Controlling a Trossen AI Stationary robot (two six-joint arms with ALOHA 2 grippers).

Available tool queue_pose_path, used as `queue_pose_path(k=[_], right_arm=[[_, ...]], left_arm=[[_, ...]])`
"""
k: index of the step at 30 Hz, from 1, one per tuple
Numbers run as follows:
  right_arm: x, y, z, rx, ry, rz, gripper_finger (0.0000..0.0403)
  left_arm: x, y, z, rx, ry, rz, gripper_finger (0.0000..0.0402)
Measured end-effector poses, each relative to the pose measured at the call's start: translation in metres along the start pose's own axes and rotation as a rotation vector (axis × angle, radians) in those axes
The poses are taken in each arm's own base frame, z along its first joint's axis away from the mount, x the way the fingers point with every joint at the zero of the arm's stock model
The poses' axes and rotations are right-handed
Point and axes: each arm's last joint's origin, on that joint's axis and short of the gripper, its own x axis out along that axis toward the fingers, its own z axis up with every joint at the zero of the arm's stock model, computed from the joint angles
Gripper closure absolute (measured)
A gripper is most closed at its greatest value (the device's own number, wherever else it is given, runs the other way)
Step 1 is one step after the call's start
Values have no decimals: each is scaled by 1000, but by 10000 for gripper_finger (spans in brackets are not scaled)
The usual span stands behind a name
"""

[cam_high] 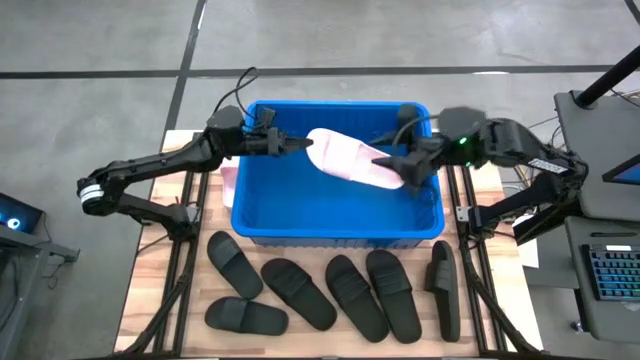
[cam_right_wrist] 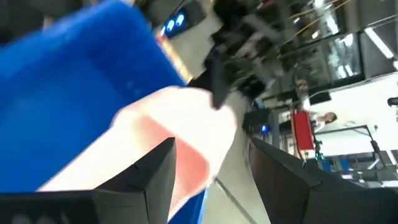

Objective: Pick and place slides into bin
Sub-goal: Put the pink slide into the blue bin

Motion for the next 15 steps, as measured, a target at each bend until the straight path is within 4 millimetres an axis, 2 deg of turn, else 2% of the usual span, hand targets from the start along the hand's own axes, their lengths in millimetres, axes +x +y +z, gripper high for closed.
queue_pose_path(k=[10,15], right_arm=[[41,17,13,-206,254,-4,211],[51,18,16,-263,327,-48,211]], left_arm=[[0,0,0,-3,5,0,387],[0,0,0,-3,6,-1,387]])
